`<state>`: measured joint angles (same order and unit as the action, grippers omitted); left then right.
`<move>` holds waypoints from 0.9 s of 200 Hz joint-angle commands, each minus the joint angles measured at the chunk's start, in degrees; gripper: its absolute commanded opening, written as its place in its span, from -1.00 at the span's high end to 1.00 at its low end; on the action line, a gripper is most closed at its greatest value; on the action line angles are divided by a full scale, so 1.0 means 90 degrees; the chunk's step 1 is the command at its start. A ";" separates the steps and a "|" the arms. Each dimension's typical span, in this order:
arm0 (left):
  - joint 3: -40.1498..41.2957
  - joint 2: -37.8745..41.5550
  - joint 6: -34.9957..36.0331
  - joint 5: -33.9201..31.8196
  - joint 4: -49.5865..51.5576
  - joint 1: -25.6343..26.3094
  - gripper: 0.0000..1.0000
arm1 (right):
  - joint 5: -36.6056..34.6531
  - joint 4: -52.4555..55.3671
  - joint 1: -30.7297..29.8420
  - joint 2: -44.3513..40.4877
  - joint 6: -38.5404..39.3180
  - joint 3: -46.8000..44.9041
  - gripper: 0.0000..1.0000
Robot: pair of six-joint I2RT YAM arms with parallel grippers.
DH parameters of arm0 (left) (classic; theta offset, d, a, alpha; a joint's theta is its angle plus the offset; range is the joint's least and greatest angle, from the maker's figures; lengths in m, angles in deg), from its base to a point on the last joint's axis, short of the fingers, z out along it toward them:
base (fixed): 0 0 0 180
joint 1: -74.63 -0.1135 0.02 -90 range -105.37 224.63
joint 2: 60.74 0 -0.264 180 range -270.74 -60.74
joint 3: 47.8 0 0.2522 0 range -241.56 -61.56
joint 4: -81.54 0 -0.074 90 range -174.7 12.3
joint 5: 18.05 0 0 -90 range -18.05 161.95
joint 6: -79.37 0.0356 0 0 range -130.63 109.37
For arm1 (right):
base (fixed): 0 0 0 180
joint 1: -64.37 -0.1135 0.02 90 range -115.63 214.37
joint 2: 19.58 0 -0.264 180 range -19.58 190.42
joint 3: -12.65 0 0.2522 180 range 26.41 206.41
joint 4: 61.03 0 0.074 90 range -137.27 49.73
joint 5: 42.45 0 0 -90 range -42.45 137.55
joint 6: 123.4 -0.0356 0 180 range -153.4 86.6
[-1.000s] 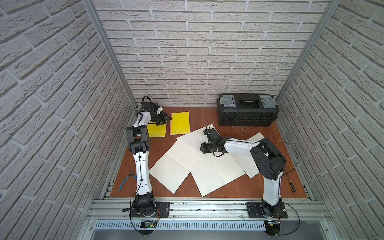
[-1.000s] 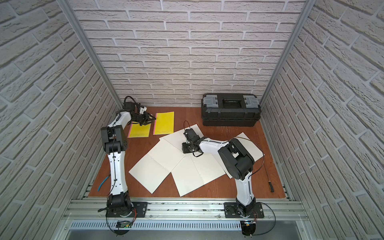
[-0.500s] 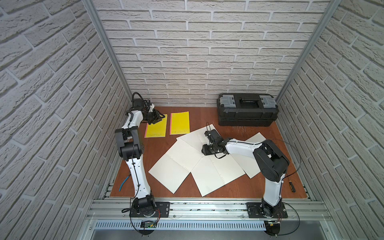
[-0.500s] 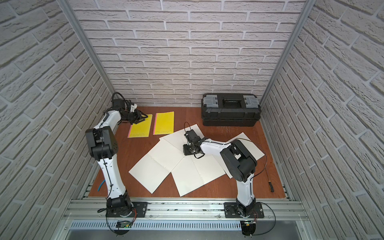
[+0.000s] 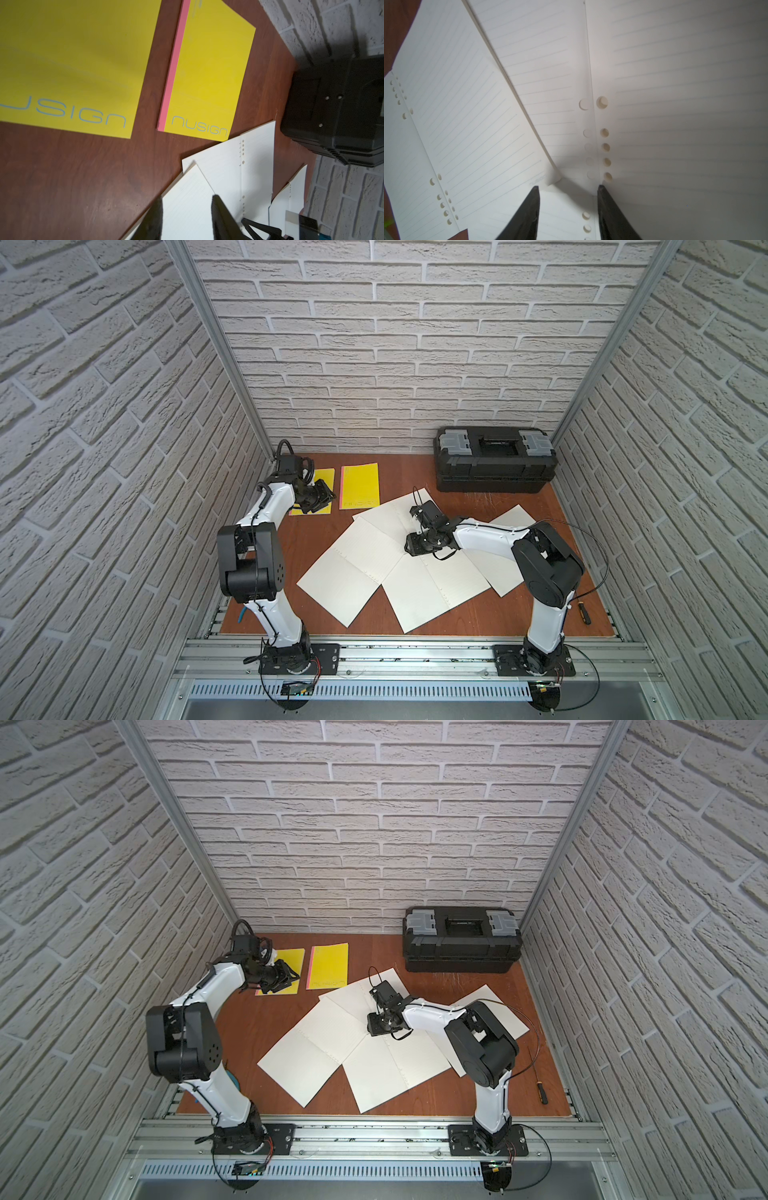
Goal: Close the notebook
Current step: Adjust the notebook at the center of the board.
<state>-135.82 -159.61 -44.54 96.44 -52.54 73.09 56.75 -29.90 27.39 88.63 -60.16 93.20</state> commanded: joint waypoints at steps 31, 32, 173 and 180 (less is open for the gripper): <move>0.1168 0.0746 -0.0766 -0.0860 -0.0380 0.0546 0.20 | 0.0548 0.0310 -0.0121 -0.0245 0.0389 0.0118 0.05; 0.1179 0.0748 -0.0775 -0.0863 -0.0380 0.0554 0.20 | 0.0554 0.0309 -0.0121 -0.0240 0.0397 0.0123 0.05; 0.2181 0.0354 -0.1273 -0.0791 -0.1131 0.1165 0.23 | 0.0768 0.0502 -0.0169 0.0347 0.0503 0.0761 0.03; 0.2194 0.0314 -0.1271 -0.0773 -0.1139 0.1172 0.23 | 0.0779 0.0503 -0.0169 0.0393 0.0493 0.0805 0.03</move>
<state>-117.09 -155.52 -55.40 89.36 -60.80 83.32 63.00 -26.08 26.37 90.66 -56.55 98.60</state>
